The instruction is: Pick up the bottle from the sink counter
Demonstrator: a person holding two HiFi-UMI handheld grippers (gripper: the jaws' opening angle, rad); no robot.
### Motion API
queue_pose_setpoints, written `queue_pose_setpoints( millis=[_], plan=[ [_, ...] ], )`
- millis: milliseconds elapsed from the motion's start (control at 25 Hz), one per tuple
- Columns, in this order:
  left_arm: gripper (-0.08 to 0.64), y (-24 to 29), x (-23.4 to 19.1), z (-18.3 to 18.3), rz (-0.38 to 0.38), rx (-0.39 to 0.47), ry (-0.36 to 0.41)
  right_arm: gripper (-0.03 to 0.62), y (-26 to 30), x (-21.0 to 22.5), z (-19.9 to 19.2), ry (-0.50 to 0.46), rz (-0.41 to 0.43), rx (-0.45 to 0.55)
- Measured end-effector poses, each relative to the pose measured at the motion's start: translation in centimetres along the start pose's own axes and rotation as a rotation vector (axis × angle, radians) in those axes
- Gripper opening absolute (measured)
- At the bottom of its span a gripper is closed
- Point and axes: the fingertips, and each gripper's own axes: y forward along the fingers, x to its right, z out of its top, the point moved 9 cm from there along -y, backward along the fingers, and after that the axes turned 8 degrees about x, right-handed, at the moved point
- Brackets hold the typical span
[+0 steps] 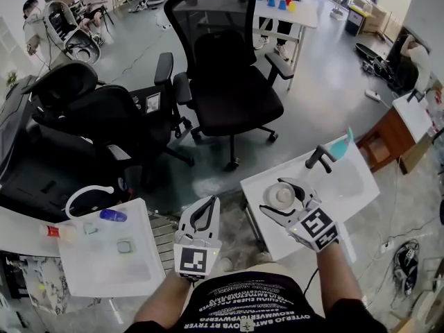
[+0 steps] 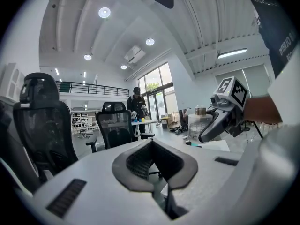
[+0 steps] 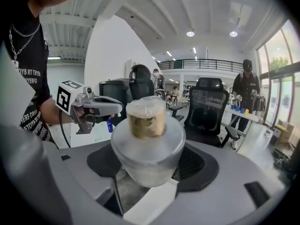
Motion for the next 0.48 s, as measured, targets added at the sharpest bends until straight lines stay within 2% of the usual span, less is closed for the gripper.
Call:
queue_pose_setpoints(
  millis=[480],
  plan=[
    [0.002,0.13,0.51,-0.19,-0.004,0.006,0.006,0.334,0.05,0.09,-0.34,-0.018,-0.003,-0.009]
  ],
)
